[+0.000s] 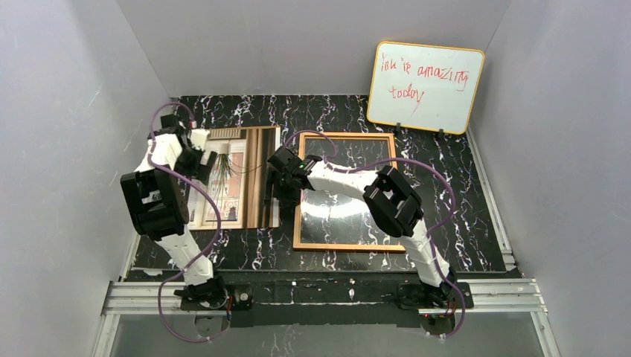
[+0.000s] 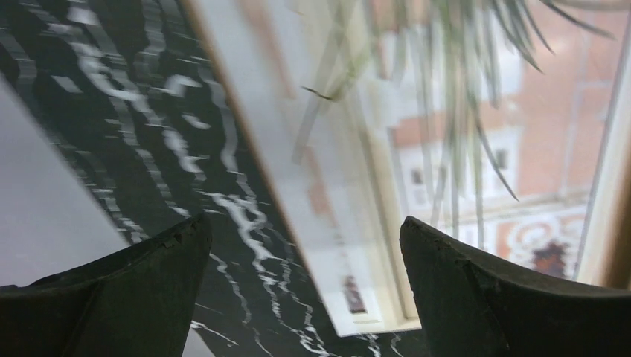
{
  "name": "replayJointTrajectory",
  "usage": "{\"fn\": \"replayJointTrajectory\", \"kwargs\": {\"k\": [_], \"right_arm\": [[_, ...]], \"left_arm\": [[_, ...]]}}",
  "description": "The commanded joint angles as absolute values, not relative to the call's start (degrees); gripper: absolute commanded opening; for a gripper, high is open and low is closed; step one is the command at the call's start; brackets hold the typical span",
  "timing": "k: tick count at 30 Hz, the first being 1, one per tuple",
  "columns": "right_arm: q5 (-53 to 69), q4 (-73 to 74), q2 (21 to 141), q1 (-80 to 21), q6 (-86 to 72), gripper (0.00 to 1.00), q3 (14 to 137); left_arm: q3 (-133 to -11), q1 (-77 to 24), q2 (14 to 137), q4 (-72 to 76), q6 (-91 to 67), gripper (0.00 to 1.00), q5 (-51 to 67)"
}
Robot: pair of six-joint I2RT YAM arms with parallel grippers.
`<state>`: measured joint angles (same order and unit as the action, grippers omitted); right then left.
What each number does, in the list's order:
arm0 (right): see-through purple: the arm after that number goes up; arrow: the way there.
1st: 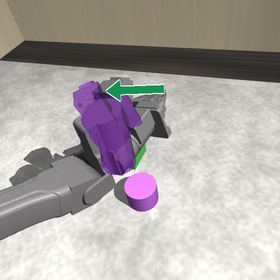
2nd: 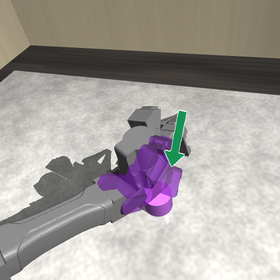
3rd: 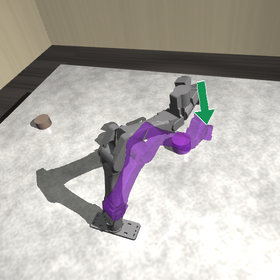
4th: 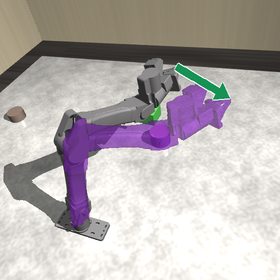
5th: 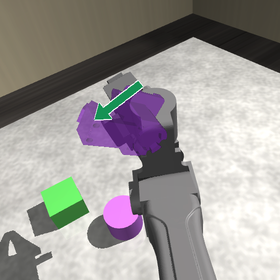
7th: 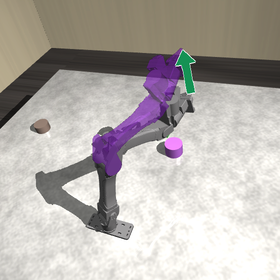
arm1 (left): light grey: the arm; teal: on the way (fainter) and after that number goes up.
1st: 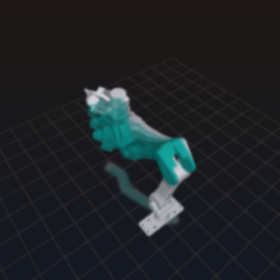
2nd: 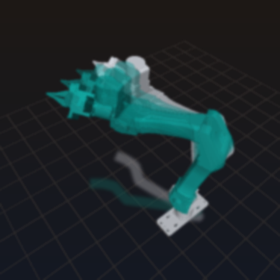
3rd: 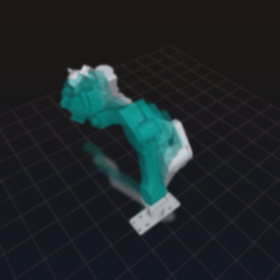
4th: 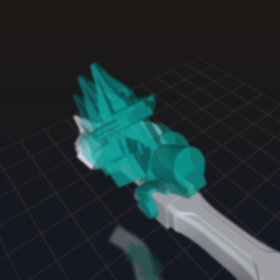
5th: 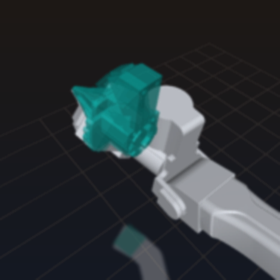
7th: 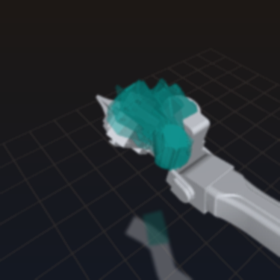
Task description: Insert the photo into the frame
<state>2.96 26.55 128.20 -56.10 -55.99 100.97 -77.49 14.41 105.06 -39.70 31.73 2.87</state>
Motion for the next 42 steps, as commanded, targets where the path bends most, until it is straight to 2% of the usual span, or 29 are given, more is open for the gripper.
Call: {"fn": "replayJointTrajectory", "kwargs": {"k": [1, 7, 18, 31, 42], "right_arm": [[0.47, 29.03, 126.48, -54.12, -55.04, 0.72, 104.20], [-2.98, 30.92, 131.38, -52.89, -53.22, 0.73, 110.10], [-2.85, 28.13, 136.03, -49.48, -54.94, 0.73, 111.92], [-0.36, 23.44, 140.62, -48.16, -57.03, 0.73, 113.86], [0.29, 20.05, 135.97, -49.86, -55.14, 0.70, 113.41]], "left_arm": [[-84.12, 19.07, 107.87, -40.71, 31.16, 0.97, 2.22], [-84.74, 20.31, 112.38, -29.29, 23.28, 0.96, -6.44], [-76.55, 17.87, 112.24, -19.75, 18.93, 0.93, -7.62], [-70.32, 12.84, 109.65, -18.58, 23.22, 0.93, -9.65], [-69.84, 12.05, 110.75, -19.64, 25.17, 0.93, -11.08]]}}
